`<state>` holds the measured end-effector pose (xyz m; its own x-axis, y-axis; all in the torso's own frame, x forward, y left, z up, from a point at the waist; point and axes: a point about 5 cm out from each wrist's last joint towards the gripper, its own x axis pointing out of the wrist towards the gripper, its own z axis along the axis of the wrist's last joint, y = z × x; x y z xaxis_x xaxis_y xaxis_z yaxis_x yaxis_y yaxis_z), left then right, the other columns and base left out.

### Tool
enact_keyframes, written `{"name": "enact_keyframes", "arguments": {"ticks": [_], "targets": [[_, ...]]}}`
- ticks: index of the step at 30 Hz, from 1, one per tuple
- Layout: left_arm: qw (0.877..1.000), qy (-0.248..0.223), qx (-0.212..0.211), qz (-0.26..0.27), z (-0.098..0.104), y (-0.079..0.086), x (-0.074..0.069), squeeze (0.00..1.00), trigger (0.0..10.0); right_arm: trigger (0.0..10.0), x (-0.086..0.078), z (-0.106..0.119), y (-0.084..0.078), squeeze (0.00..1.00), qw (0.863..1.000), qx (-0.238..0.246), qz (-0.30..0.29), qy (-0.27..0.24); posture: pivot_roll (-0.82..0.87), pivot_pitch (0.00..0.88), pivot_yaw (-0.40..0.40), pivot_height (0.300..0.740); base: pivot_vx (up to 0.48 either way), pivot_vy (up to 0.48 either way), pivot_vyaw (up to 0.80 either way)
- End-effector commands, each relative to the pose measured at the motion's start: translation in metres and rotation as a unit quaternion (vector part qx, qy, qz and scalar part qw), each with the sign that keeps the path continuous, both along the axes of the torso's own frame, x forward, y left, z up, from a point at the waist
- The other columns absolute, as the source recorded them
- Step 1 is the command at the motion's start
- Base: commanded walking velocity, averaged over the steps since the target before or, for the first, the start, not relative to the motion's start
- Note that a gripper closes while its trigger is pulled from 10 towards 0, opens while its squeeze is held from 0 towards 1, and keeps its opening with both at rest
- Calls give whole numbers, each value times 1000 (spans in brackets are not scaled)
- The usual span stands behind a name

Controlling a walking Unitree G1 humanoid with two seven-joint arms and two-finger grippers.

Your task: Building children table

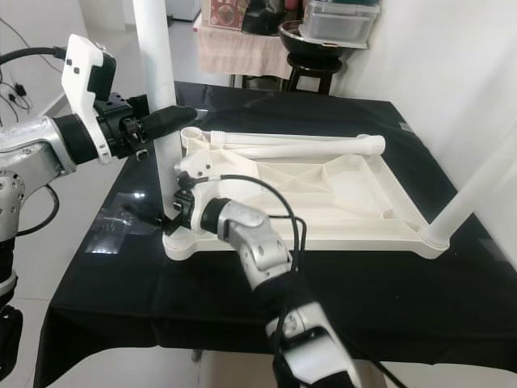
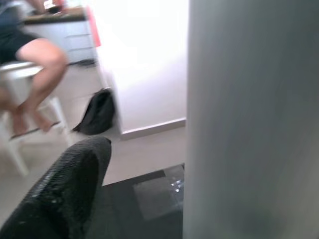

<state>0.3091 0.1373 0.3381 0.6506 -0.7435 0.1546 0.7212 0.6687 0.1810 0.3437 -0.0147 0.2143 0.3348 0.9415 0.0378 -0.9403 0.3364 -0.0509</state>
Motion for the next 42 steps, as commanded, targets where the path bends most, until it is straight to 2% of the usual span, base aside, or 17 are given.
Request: {"name": "enact_keyframes", "arguments": {"ticks": [1,6,10,11,13,14,25,28,29,30,31,32,33,34,36,39,42], "targets": [[1000,12,19,-9,-7,-4,-1,0,0,10000,-6,3,11,0,998,3,58,-11,59,27,-59,740,0,0,0],[999,13,30,-17,-7,-5,-5,0,0,10000,-1,16,7,0,989,-4,146,-4,72,43,-61,740,0,0,0],[999,15,34,-23,-8,-5,-6,0,0,10000,3,17,7,0,984,-8,176,12,78,51,-63,740,0,0,0],[999,15,35,-24,-8,-6,-7,0,0,3451,4,16,9,0,984,-11,176,16,78,55,-63,740,0,0,0],[999,15,36,-25,-7,-6,-8,0,0,3451,5,14,10,0,984,-15,178,18,79,57,-63,740,0,0,0],[999,15,36,-26,-7,-6,-8,0,0,0,6,10,11,0,983,-20,179,20,80,59,-64,740,0,0,0],[999,15,40,-26,-8,-6,-10,0,0,0,5,-9,11,0,985,-60,163,-2,77,74,-70,740,0,0,0],[999,11,41,-26,-9,-5,-10,0,0,0,6,-15,8,0,990,-66,126,-22,70,76,-74,740,0,0,0],[999,8,39,-18,-9,-4,-9,1000,5373,0,6,-18,7,0,994,-54,94,-22,69,77,-75,740,0,0,0],[999,8,31,2,-8,-2,-7,1000,10000,0,9,-27,9,0,998,-57,-2,-5,60,79,-80,740,0,0,0],[999,8,31,2,-8,-2,-7,1000,10000,0,9,-27,9,0,998,-57,-2,-5,60,79,-80,740,0,0,0],[1000,8,25,17,-7,0,-5,1000,10000,0,10,-34,9,0,995,-64,-72,5,60,79,-80,740,0,0,0],[1000,8,25,17,-7,0,-5,1000,10000,0,10,-34,9,0,995,-64,-72,5,60,79,-80,740,0,0,0],[1000,10,21,18,-7,1,-5,0,10000,0,-1,-48,12,0,986,-51,-155,38,58,79,-91,740,0,0,0],[999,16,18,39,-7,6,1,0,10000,0,-14,-50,16,0,964,-22,-261,51,50,72,-76,740,0,0,0],[998,23,21,48,-9,8,4,0,10000,0,-7,-47,17,0,953,-7,-299,52,50,64,-71,740,0,0,0],[998,22,29,47,-11,6,5,0,10000,0,4,-38,17,0,952,7,-305,37,51,44,-73,740,0,0,0]]}}
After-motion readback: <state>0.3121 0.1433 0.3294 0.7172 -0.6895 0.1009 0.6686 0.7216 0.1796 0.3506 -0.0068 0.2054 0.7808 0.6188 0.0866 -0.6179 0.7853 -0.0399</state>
